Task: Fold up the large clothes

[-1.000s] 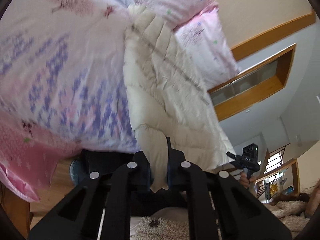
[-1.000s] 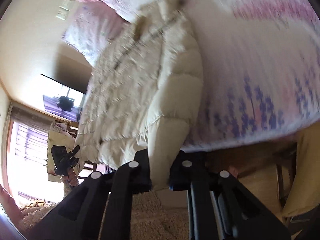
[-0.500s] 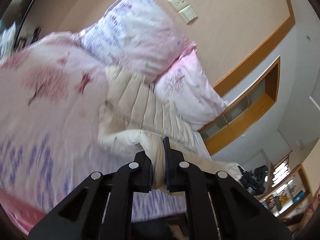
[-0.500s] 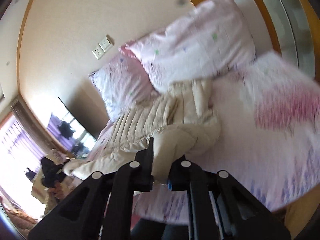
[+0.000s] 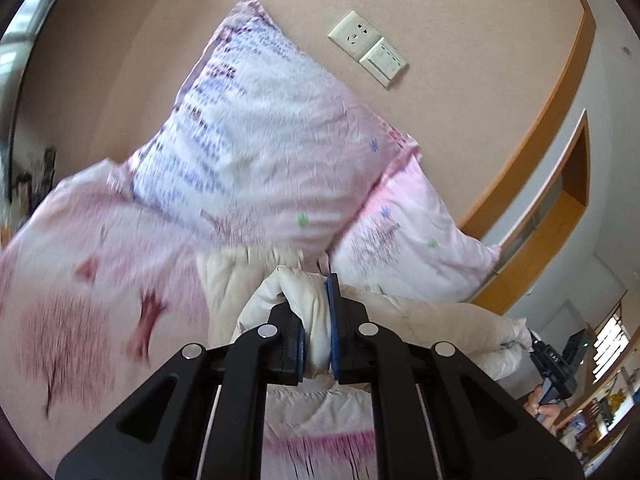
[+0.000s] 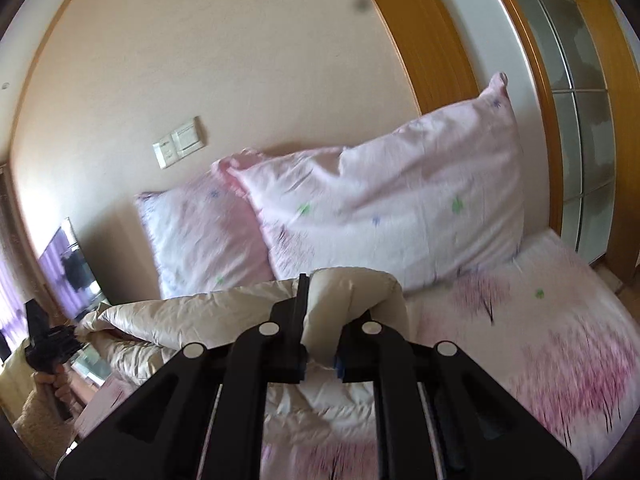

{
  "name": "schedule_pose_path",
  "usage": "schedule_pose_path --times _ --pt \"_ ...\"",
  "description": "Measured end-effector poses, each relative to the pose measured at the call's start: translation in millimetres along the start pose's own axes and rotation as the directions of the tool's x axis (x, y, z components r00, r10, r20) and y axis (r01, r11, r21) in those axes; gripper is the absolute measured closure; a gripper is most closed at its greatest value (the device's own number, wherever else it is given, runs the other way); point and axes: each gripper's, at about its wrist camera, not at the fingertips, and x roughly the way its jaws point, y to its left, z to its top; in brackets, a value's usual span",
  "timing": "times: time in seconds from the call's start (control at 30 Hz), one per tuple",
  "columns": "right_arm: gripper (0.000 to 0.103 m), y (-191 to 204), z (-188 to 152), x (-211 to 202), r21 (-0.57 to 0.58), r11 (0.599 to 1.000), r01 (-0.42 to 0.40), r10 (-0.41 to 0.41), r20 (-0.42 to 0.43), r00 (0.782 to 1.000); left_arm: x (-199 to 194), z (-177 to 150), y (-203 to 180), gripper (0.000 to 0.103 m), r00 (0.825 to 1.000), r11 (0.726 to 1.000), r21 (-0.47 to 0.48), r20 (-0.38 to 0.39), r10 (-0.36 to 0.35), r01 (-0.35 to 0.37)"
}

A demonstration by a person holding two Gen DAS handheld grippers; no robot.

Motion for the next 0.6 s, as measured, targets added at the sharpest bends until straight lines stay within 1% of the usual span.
schedule_pose_path --times 0.07,0.13,0.2,0.27,0.33,0.43,0.53,0.6 --pt "0.092 -5.9 9.2 40.8 0.013 0.999 0.052 -0.052 -0.009 0.999 31.6 14.7 6.6 0.095 1.0 1.0 0.003 -0.011 0.024 -0.024" --pt "0.092 -14.9 6.3 78.4 0.035 0.994 0.104 -0.102 -0.056 0.993 62.7 19.0 20.1 0.095 0.998 0.999 -0.03 -0.04 0.04 -0.041" --pt "0.092 -30.4 -3.5 125.5 0.073 0.983 0.168 -0.156 -0.144 0.977 95.5 17.4 36.7 0.095 0.995 0.995 -0.072 -0.084 0.06 -0.066" --pt "0.092 -43.4 -14.3 156.6 0.111 0.973 0.203 -0.176 -0.215 0.961 129.3 11.5 55.4 0.095 0.987 0.988 -0.115 -0.136 0.084 -0.099" --pt "0.092 -56.9 -21.4 184.7 0.157 0.961 0.228 -0.178 -0.279 0.944 146.9 6.6 67.3 0.095 0.983 0.983 -0.142 -0.159 0.089 -0.112" --pt "0.09 -69.2 -25.5 209.1 0.193 0.95 0.245 -0.174 -0.323 0.93 167.2 4.6 81.5 0.095 0.982 0.976 -0.187 -0.172 0.079 -0.112" --pt "0.081 -81.2 -24.0 227.4 0.243 0.937 0.25 -0.153 -0.359 0.921 177.4 4.3 91.9 0.095 0.982 0.968 -0.228 -0.179 0.06 -0.1" --pt "0.055 -91.7 -23.4 237.0 0.31 0.924 0.222 -0.096 -0.373 0.923 181.4 4.9 98.8 0.092 0.982 0.959 -0.271 -0.185 0.038 -0.088"
